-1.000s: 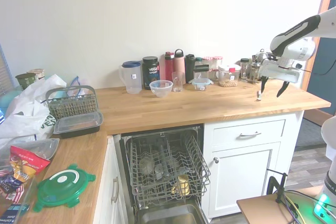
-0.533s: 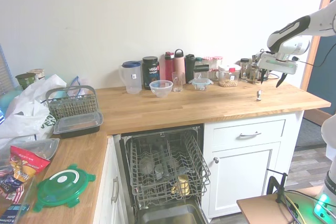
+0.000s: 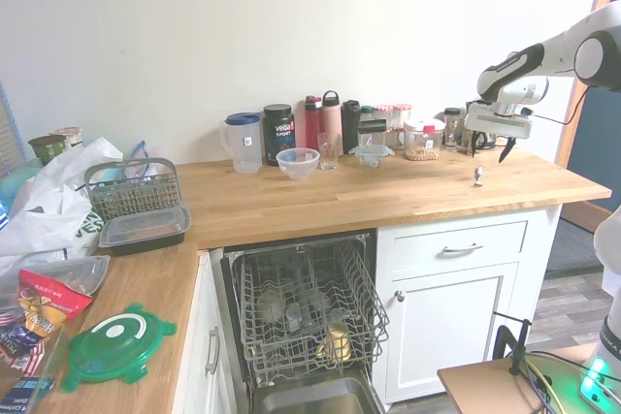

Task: Put the fork in the dishwasher

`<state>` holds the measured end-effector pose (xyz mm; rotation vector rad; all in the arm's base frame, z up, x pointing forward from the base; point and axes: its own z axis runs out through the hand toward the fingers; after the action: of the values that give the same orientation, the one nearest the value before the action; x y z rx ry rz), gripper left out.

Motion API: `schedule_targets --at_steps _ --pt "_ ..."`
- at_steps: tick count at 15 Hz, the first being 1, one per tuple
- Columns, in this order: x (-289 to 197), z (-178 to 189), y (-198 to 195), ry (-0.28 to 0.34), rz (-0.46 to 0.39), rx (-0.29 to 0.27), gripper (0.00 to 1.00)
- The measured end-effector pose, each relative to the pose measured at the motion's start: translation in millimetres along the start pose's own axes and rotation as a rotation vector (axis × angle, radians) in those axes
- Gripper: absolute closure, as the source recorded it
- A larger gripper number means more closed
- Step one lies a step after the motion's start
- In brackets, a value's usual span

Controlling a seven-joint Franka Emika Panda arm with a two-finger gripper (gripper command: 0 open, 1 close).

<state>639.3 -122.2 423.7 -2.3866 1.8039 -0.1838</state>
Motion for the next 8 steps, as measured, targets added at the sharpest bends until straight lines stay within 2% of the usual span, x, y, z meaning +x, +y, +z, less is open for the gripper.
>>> schedule_targets --at_steps 5,8 --pt "16.5 37.9 -5.2 -0.001 0.018 -0.046 0.0" --pt "22.0 50.7 -17.7 -0.003 0.022 -0.041 0.0"
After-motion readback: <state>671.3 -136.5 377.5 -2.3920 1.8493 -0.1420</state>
